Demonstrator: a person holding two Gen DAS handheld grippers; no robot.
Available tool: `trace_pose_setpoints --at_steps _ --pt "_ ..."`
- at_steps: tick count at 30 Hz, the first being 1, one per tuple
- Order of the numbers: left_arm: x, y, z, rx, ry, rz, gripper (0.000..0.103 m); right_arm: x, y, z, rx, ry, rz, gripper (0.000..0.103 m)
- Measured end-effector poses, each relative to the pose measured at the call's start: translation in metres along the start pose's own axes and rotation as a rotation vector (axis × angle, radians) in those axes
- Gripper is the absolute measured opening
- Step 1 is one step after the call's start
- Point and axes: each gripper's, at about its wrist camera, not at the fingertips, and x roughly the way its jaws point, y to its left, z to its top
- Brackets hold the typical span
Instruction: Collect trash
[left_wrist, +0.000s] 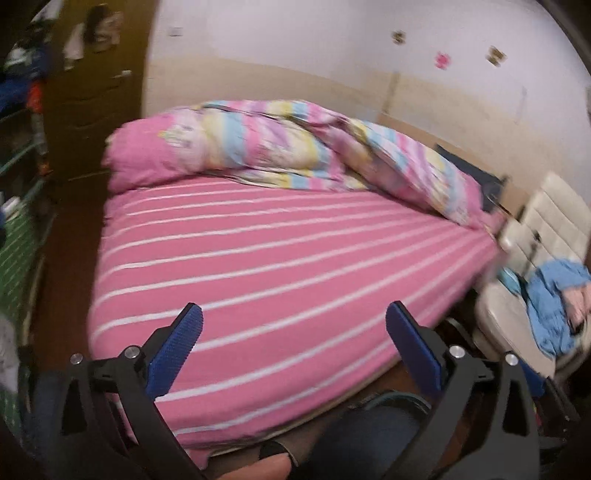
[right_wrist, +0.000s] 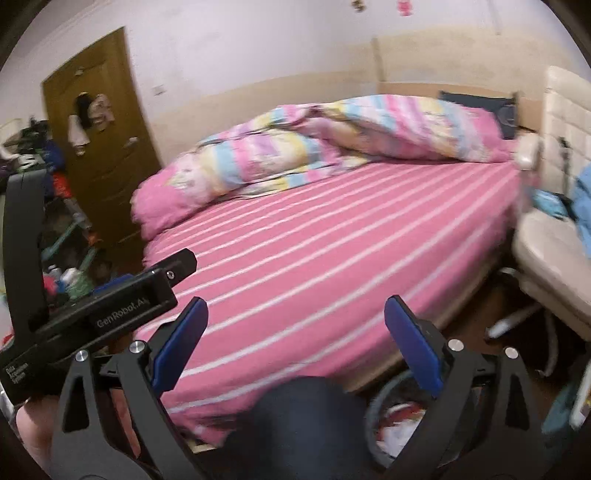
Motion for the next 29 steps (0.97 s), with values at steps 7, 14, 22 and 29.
trace_pose_setpoints --at_steps 7,14,22,29 --pt "-0.01 0.073 -0.007 -0.087 -0.015 0.102 0.097 0.03 0.087 -0.014 -0.113 0.065 0.089 0.095" --pt "-0.008 0.114 -0.01 -0.145 -0.005 0.145 0.097 0.042 0.137 -0.029 -0.2 0.099 0.11 0.095" --pt "-0.008 0.112 -0.012 -0.131 -0.007 0.122 0.097 0.049 0.144 -0.037 -0.205 0.106 0.102 0.095" --pt "-0.005 0.111 -0.014 -0.144 0.027 0.104 0.097 0.049 0.134 -0.035 -0.208 0.121 0.1 0.095"
